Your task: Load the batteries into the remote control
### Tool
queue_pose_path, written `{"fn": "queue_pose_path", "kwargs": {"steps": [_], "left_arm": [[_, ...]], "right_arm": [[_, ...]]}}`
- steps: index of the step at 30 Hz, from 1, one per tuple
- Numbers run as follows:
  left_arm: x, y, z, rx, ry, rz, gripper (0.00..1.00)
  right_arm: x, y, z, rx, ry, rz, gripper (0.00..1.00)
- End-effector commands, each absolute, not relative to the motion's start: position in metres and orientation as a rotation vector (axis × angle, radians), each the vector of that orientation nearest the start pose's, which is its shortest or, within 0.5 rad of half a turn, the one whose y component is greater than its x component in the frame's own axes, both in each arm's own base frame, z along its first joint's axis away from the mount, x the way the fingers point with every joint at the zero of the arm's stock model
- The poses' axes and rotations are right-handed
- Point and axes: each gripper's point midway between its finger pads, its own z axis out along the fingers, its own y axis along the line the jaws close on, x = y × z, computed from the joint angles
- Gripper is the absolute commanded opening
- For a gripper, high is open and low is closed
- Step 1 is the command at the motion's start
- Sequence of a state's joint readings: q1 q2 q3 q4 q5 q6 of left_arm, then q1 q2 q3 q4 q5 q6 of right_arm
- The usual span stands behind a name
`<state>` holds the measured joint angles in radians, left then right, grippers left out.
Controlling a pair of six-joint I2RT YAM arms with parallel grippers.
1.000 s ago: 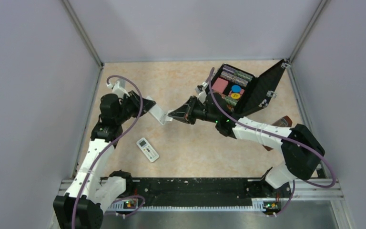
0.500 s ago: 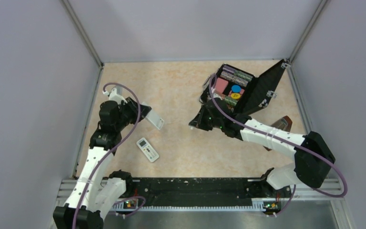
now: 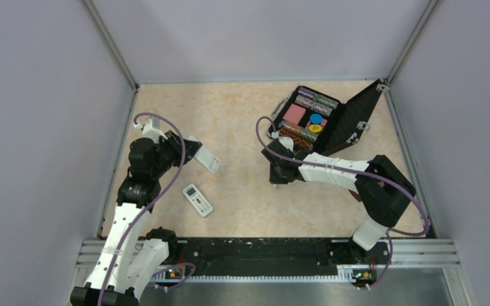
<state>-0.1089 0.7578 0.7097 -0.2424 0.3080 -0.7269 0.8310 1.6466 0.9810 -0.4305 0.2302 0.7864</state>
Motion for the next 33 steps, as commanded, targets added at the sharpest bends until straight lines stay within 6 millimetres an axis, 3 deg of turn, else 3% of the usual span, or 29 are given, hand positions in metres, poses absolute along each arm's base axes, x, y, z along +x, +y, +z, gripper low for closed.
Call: {"fn": "queue_pose_path", "kwargs": {"steps": [1, 4, 10, 13, 16, 20, 22, 28, 33], "left_arm": [[0.278, -0.111, 0.276, -0.335, 1.824, -0.874, 0.00], [0.277, -0.110, 0.277, -0.336, 1.819, -0.869, 0.00], [0.277, -0.110, 0.277, -0.342, 1.821, -0.871, 0.00], [0.277, -0.110, 0.278, -0.342, 1.818, -0.872, 0.00], [0.278, -0.110, 0.277, -0.343, 1.820, -0.871, 0.00], [0.278, -0.110, 0.277, -0.345, 1.822, -0.871, 0.00], [0.278, -0.110, 0.277, -0.347, 1.822, -0.870, 0.00], [0.277, -0.110, 0.276, -0.353, 1.827, -0.873, 0.00], [0.276, -0.112, 0.278, -0.354, 1.826, -0.888, 0.00]], "right_arm": [[0.261, 0.267, 0.036, -0.045, 2.629, 0.221, 0.14], [0.263, 0.273, 0.043, -0.051, 2.619, 0.247, 0.21], [0.260, 0.272, 0.049, -0.037, 2.608, 0.276, 0.20], [0.253, 0.273, 0.051, -0.017, 2.599, 0.357, 0.16], [0.250, 0.280, 0.060, 0.028, 2.553, 0.510, 0.01], [0.244, 0.290, 0.076, 0.072, 2.471, 0.731, 0.00], [0.241, 0.288, 0.072, 0.087, 2.477, 0.755, 0.00], [0.236, 0.276, 0.050, 0.135, 2.531, 0.733, 0.14], [0.232, 0.262, 0.045, 0.183, 2.547, 0.711, 0.24]]}}
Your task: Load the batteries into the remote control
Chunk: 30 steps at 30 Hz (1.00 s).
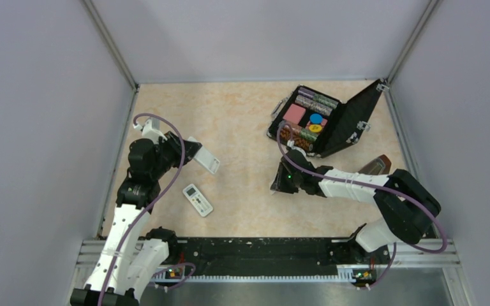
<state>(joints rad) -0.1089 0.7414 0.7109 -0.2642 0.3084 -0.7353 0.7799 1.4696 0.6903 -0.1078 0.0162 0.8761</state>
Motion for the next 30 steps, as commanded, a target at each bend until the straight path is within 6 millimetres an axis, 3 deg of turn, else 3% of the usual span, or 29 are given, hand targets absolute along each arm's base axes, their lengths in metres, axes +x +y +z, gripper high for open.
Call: {"fn": "queue_pose_path", "kwargs": {"steps": [1, 7, 11, 16, 23, 26, 30], "left_arm": [[0.276, -0.113, 0.278, -0.354, 1.827, -0.893, 0.00], [0.273, -0.116, 0.282, -0.352, 1.823, -0.925, 0.00], [0.268, -0.123, 0.287, -0.341, 1.818, -0.983, 0.00], [0.257, -0.141, 0.302, -0.248, 1.786, -1.121, 0.00], [0.243, -0.160, 0.336, -0.143, 1.672, -1.310, 0.00], [0.239, -0.163, 0.352, -0.175, 1.629, -1.392, 0.00], [0.236, -0.165, 0.368, -0.262, 1.572, -1.504, 0.00]], "right_arm": [[0.230, 0.259, 0.046, 0.186, 2.547, 0.710, 0.28], [0.225, 0.238, 0.059, 0.198, 2.550, 0.616, 0.37], [0.228, 0.239, 0.095, 0.103, 2.481, 0.650, 0.49], [0.222, 0.284, 0.179, -0.234, 2.222, 1.006, 0.64], [0.206, 0.339, 0.309, -0.259, 1.821, 1.503, 0.81], [0.199, 0.359, 0.339, -0.203, 1.753, 1.626, 0.85], [0.193, 0.377, 0.360, -0.165, 1.694, 1.738, 0.86]]}}
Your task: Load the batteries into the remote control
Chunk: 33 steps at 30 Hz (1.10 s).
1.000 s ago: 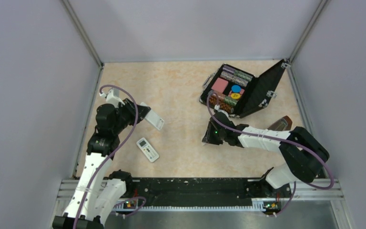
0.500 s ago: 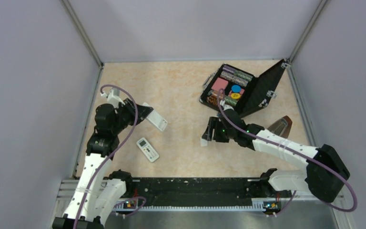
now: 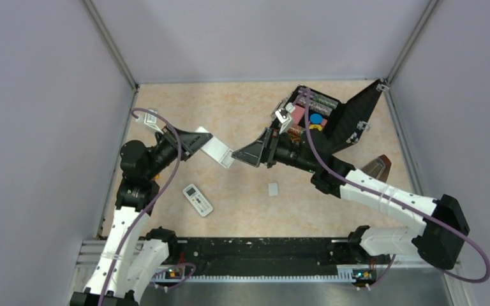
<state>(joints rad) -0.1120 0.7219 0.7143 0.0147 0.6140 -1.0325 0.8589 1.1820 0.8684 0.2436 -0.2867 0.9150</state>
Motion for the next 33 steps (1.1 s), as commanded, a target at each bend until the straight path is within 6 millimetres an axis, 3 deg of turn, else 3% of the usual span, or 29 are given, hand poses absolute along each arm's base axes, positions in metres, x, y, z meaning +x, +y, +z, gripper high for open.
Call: {"fn": "queue_pose_path", "kwargs": {"steps": [1, 7, 14, 18, 24, 27, 30, 33], "left_arm": [[0.235, -0.166, 0.372, -0.274, 1.557, -1.529, 0.00], [0.233, -0.170, 0.383, -0.340, 1.520, -1.616, 0.00], [0.231, -0.177, 0.391, -0.351, 1.491, -1.680, 0.00], [0.228, -0.180, 0.390, -0.312, 1.515, -1.673, 0.00], [0.225, -0.181, 0.383, -0.247, 1.605, -1.560, 0.39], [0.220, -0.180, 0.389, -0.197, 1.599, -1.531, 0.49], [0.211, -0.185, 0.393, -0.117, 1.623, -1.536, 0.51], [0.208, -0.188, 0.393, -0.073, 1.649, -1.545, 0.46]], "right_arm": [[0.192, 0.380, 0.363, -0.156, 1.686, 1.762, 0.86], [0.189, 0.388, 0.379, -0.110, 1.651, 1.879, 0.78], [0.187, 0.395, 0.384, -0.097, 1.634, 1.964, 0.48], [0.186, 0.395, 0.387, -0.087, 1.623, 1.990, 0.22], [0.183, 0.393, 0.379, -0.106, 1.665, 1.974, 0.06], [0.185, 0.389, 0.373, -0.115, 1.689, 1.974, 0.03], [0.187, 0.384, 0.370, -0.121, 1.707, 1.976, 0.02], [0.186, 0.380, 0.369, -0.159, 1.728, 1.980, 0.02]]}}
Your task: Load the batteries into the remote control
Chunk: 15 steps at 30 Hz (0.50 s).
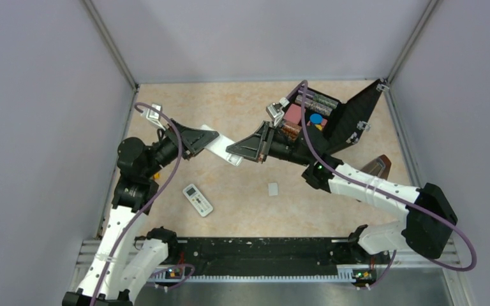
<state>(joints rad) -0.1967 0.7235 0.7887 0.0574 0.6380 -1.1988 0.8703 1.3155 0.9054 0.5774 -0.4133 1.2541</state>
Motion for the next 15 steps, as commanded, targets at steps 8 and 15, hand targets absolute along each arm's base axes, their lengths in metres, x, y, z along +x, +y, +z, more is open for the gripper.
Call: {"fn": "queue_pose_path", "kwargs": {"steps": [8, 15], "left_arm": [[0.208, -0.196, 0.387, -0.041, 1.688, -1.602, 0.19], [0.219, -0.187, 0.373, -0.109, 1.729, -1.487, 0.00]], "right_arm": [[0.187, 0.388, 0.360, -0.243, 1.812, 1.966, 0.02], [0.199, 0.376, 0.342, -0.192, 1.864, 1.827, 0.73]]}}
